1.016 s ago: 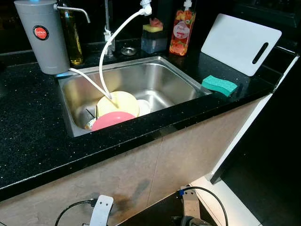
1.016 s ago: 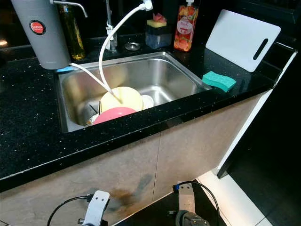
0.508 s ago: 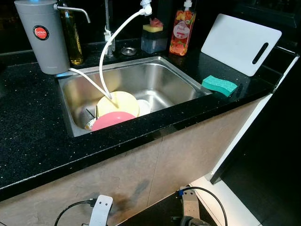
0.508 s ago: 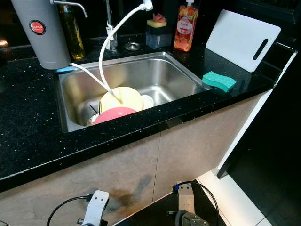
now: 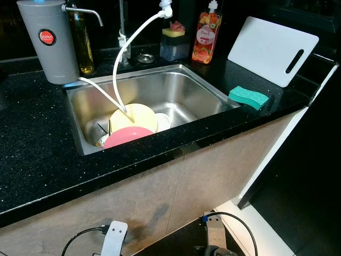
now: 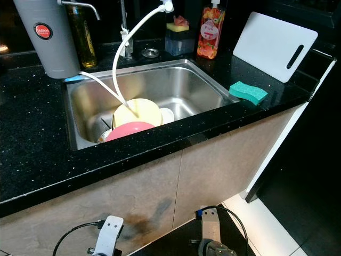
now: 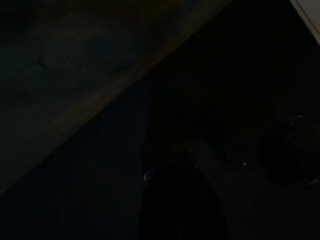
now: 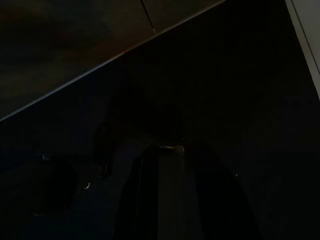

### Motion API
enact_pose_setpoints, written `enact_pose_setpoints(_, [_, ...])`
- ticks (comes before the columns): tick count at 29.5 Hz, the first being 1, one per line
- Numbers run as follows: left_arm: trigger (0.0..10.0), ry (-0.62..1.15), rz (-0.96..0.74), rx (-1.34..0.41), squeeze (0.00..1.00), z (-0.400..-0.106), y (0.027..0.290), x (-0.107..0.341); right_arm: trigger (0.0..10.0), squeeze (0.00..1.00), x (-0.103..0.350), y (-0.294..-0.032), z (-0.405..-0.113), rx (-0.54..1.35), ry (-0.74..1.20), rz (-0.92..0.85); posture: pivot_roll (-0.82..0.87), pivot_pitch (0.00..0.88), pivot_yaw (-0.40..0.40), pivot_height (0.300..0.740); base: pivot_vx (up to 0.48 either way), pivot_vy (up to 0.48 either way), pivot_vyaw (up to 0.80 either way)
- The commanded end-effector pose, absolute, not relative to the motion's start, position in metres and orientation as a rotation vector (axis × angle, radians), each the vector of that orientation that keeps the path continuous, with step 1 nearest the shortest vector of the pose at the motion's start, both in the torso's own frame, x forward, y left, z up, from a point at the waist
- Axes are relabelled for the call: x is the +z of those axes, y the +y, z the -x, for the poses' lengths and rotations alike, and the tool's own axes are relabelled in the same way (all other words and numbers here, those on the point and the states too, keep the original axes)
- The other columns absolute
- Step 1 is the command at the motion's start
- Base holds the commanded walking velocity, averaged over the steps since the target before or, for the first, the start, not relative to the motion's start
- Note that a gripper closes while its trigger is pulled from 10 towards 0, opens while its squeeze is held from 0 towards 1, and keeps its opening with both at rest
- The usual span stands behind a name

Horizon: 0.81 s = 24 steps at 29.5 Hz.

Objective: Kitchen organization

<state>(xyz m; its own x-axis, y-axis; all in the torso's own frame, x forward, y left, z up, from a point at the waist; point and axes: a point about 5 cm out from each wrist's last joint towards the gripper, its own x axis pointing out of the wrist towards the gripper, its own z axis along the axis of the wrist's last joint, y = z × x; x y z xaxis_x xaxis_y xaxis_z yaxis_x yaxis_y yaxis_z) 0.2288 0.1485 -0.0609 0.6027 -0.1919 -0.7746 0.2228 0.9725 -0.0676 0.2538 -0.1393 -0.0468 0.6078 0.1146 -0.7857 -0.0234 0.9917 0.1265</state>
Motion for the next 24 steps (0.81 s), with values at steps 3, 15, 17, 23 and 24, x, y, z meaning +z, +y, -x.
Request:
enact_pose_setpoints(3, [10.0,0.928,-0.024,-0.24,0.0,-0.2221,0.1474,-0.0655,10.0,0.0,-0.0535,-0.1399,-0.2447,0.076,0.957,-0.103,0.05,0.105,-0.069,0.74,0.0,0.0,0.0])
enact_pose_setpoints(15, [10.0,0.923,-0.019,-0.237,0.0,-0.2248,0.1476,-0.0637,10.0,0.0,-0.0525,-0.142,-0.246,0.075,0.955,-0.099,0.06,0.118,-0.068,0.74,0.0,0.0,0.0])
enact_pose_setpoints(17, [10.0,0.923,-0.019,-0.238,0.0,-0.2248,0.1475,-0.0637,10.0,0.0,-0.0526,-0.1421,-0.2459,0.075,0.955,-0.099,0.06,0.118,-0.068,0.74,0.0,0.0,0.0])
enact_pose_setpoints(23, [10.0,0.922,-0.018,-0.238,0.0,-0.2252,0.1473,-0.0634,10.0,0.0,-0.0528,-0.1426,-0.2456,0.069,0.956,-0.107,0.06,0.121,-0.067,0.74,0.0,0.0,0.0])
enact_pose_setpoints(24, [10.0,0.923,-0.015,-0.236,0.0,-0.2252,0.1471,-0.0635,10.0,0.0,-0.0531,-0.1428,-0.2452,0.065,0.957,-0.111,0.06,0.117,-0.07,0.74,0.0,0.0,0.0])
